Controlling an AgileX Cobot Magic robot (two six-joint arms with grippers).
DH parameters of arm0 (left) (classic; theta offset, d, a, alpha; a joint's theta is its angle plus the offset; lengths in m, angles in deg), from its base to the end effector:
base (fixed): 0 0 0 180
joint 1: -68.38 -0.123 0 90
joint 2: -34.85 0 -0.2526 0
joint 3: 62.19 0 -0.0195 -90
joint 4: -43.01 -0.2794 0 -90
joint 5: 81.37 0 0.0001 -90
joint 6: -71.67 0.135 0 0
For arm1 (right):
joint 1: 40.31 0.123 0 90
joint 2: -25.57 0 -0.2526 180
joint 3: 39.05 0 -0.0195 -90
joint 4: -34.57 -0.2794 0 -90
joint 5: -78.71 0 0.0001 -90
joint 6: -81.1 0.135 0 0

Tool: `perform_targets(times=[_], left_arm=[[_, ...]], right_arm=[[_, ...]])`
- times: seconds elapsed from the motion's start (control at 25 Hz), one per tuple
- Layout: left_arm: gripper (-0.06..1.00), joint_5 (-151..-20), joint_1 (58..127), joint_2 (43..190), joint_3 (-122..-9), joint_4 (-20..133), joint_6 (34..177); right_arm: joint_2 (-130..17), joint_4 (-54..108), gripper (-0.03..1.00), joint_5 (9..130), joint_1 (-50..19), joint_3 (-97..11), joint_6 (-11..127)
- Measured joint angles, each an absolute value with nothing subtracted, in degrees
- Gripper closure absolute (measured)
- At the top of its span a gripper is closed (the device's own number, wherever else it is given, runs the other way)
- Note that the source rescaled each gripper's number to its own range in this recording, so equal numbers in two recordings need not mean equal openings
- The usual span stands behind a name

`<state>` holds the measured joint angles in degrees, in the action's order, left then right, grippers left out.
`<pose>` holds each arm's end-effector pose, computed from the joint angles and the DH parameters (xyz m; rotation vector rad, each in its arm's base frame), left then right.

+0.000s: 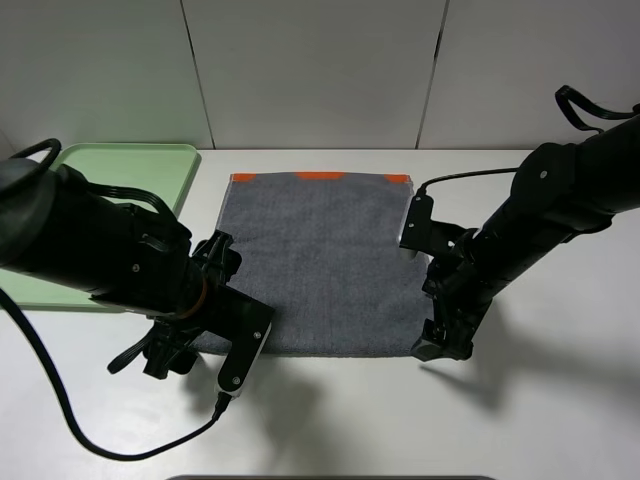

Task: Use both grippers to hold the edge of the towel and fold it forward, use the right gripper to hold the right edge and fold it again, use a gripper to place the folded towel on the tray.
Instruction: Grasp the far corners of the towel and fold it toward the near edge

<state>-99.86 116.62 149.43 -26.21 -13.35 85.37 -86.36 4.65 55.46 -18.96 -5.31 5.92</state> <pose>0.2275 -0.2012 -0.0042 2.3772 1.5345 0.4578 0.2695 0.1339 0.0091 -1.6386 2.3379 0.1984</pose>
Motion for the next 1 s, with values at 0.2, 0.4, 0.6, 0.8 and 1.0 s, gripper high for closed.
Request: perform_targets(times=[0.2, 0.4, 0.6, 0.8, 1.0], left_arm=[[0.02, -99.86, 116.62, 149.43, -26.21, -13.35, 85.37], [0.02, -99.86, 116.62, 149.43, -26.21, -13.35, 85.37], [0.02, -99.78, 116.62, 149.43, -26.21, -13.36, 85.37], [0.02, -99.67, 116.62, 149.51, -26.21, -13.41, 85.37], [0.07, -99.61, 116.62, 149.51, -26.21, -13.35, 85.37]], right_arm=[[-86.36, 4.58, -0.03, 56.29, -18.96, -5.31, 5.92], [-86.55, 4.58, -0.03, 56.34, -18.96, -5.31, 5.92], [-89.45, 4.51, -0.03, 58.09, -18.96, -4.17, 5.61], [-89.64, 4.39, -0.03, 59.36, -18.96, -3.92, 5.52], [-89.66, 4.46, -0.03, 59.58, -18.96, -3.87, 5.47]])
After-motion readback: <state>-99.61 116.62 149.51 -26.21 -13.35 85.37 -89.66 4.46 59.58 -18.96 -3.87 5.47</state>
